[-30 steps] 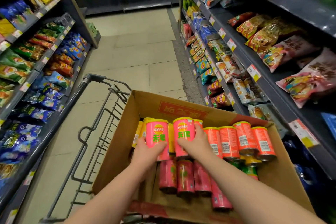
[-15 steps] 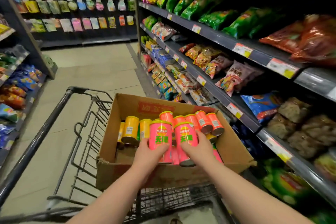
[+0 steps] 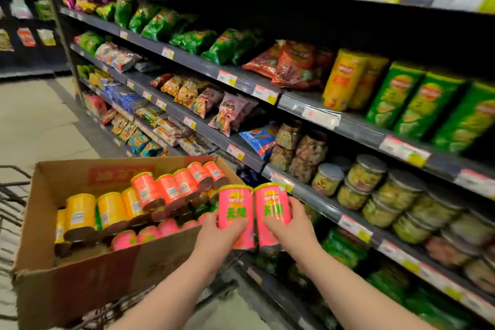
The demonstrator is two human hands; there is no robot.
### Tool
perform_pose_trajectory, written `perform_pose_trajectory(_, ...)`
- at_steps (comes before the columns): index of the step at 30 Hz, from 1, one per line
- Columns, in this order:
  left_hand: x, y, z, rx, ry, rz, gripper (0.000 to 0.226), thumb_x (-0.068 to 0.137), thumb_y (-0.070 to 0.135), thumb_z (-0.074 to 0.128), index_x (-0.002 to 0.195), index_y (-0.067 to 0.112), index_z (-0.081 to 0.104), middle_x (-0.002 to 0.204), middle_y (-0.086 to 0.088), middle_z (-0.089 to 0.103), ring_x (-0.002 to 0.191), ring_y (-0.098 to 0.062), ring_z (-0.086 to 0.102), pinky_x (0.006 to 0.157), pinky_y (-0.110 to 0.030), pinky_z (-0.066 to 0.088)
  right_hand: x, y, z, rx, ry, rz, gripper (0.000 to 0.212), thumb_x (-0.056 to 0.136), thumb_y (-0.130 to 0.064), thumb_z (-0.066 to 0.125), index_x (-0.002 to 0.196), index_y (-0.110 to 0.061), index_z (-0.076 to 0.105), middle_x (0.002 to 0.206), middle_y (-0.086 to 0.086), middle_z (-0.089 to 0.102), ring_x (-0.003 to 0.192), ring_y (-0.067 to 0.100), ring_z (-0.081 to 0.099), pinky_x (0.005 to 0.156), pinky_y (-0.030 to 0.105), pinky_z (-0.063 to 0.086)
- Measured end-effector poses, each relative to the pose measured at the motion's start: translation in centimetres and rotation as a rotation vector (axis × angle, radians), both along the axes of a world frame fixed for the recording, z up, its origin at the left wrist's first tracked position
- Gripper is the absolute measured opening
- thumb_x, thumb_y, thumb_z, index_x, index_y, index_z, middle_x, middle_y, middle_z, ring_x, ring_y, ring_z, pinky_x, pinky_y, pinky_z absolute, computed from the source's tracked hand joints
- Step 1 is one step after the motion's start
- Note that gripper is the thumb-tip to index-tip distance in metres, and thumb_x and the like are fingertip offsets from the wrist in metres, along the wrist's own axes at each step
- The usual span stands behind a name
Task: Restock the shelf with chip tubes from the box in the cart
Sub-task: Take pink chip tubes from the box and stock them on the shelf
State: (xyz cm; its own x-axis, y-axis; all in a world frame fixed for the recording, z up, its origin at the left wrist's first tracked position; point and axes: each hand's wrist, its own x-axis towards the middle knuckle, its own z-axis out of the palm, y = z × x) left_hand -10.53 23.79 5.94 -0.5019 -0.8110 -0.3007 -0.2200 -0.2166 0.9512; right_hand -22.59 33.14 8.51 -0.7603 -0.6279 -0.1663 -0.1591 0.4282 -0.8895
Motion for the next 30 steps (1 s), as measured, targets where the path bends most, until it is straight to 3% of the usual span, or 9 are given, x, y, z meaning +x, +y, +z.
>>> perform_pose_trajectory(2,-1.8,1.5,0.5,0.001,0.006,-0.058,0.045,0.059,0.044,0.073,0.095,0.027,0.051,0.091,0.005,0.064,0.083,-0.012,0.062,0.071,-0.029,0.048,-1.3,2.2,0.5,-0.028,0.007,-0.061,0.054,0.081,-0.016,0.07,0.123,-0.028,0.038,0.089,-0.018,0.05,0.079,0.004,0.054,0.079,0.032,0.048)
perform_pose_trajectory(6,-5.3,5.2,1.0,0.001,0.042,-0.167,0.065,0.05,0.052,0.07,0.106,0.023,0.054,0.099,0.0,0.067,0.089,-0.017,0.066,0.086,-0.04,0.053,-3.8,6.9,1.1,-0.048,0.013,-0.17,0.06,0.079,-0.018,0.072,0.129,-0.024,0.041,0.108,-0.004,0.06,0.091,0.012,0.06,0.087,0.036,0.051)
perform_pose_trajectory(9,-8.4,9.2,1.3,0.037,0.085,-0.255,0.048,0.071,0.038,0.077,0.109,0.021,0.053,0.1,0.001,0.067,0.088,-0.015,0.066,0.075,-0.031,0.053,-5.8,11.8,1.9,-0.086,-0.009,-0.24,0.062,0.081,-0.017,0.071,0.132,-0.025,0.037,0.104,-0.009,0.058,0.092,0.01,0.06,0.083,0.033,0.049)
perform_pose_trajectory(11,-10.6,12.2,1.8,0.058,0.106,-0.313,0.037,0.081,0.032,0.072,0.11,0.021,0.052,0.1,0.001,0.066,0.088,-0.014,0.066,0.068,-0.026,0.05,-7.3,15.4,2.4,-0.102,-0.008,-0.267,0.066,0.082,-0.02,0.07,0.137,-0.023,0.034,0.112,-0.006,0.057,0.097,0.012,0.059,0.082,0.03,0.047)
perform_pose_trajectory(16,-15.5,20.1,3.8,0.077,0.136,-0.418,0.03,0.083,0.033,0.069,0.106,0.025,0.052,0.1,0.001,0.066,0.088,-0.015,0.066,0.07,-0.029,0.051,-11.1,24.4,3.7,-0.079,0.026,-0.352,0.071,0.081,-0.026,0.072,0.14,-0.023,0.033,0.118,-0.006,0.055,0.105,0.014,0.058,0.093,0.039,0.049)
perform_pose_trajectory(20,-18.9,26.0,5.1,0.116,0.193,-0.464,0.023,0.084,0.026,0.07,0.1,0.027,0.053,0.097,0.001,0.068,0.087,-0.016,0.068,0.066,-0.025,0.05,-13.7,30.6,5.0,-0.109,0.082,-0.396,0.067,0.081,-0.023,0.071,0.138,-0.023,0.035,0.107,-0.014,0.056,0.095,0.007,0.056,0.087,0.03,0.046)
perform_pose_trajectory(23,-20.7,29.5,6.0,0.118,0.218,-0.493,0.028,0.084,0.025,0.069,0.107,0.024,0.053,0.1,-0.001,0.069,0.086,-0.015,0.068,0.06,-0.021,0.049,-15.6,34.3,5.8,-0.114,0.119,-0.421,0.073,0.08,-0.024,0.073,0.142,-0.022,0.033,0.124,-0.006,0.054,0.106,0.01,0.055,0.092,0.03,0.044)
perform_pose_trajectory(27,-22.8,32.0,6.9,0.105,0.235,-0.511,0.03,0.085,0.027,0.068,0.109,0.023,0.052,0.103,-0.003,0.068,0.092,-0.02,0.068,0.072,-0.03,0.053,-18.2,37.4,7.1,-0.165,0.131,-0.423,0.071,0.08,-0.023,0.072,0.14,-0.023,0.035,0.105,-0.016,0.056,0.096,0.006,0.058,0.086,0.029,0.047)
perform_pose_trajectory(30,-24.3,32.3,7.8,0.071,0.248,-0.516,0.03,0.084,0.029,0.068,0.109,0.025,0.052,0.103,-0.001,0.068,0.092,-0.02,0.067,0.075,-0.033,0.054,-20.5,37.9,8.2,-0.213,0.137,-0.432,0.073,0.079,-0.021,0.073,0.141,-0.024,0.035,0.117,-0.004,0.06,0.101,0.013,0.061,0.085,0.033,0.051)
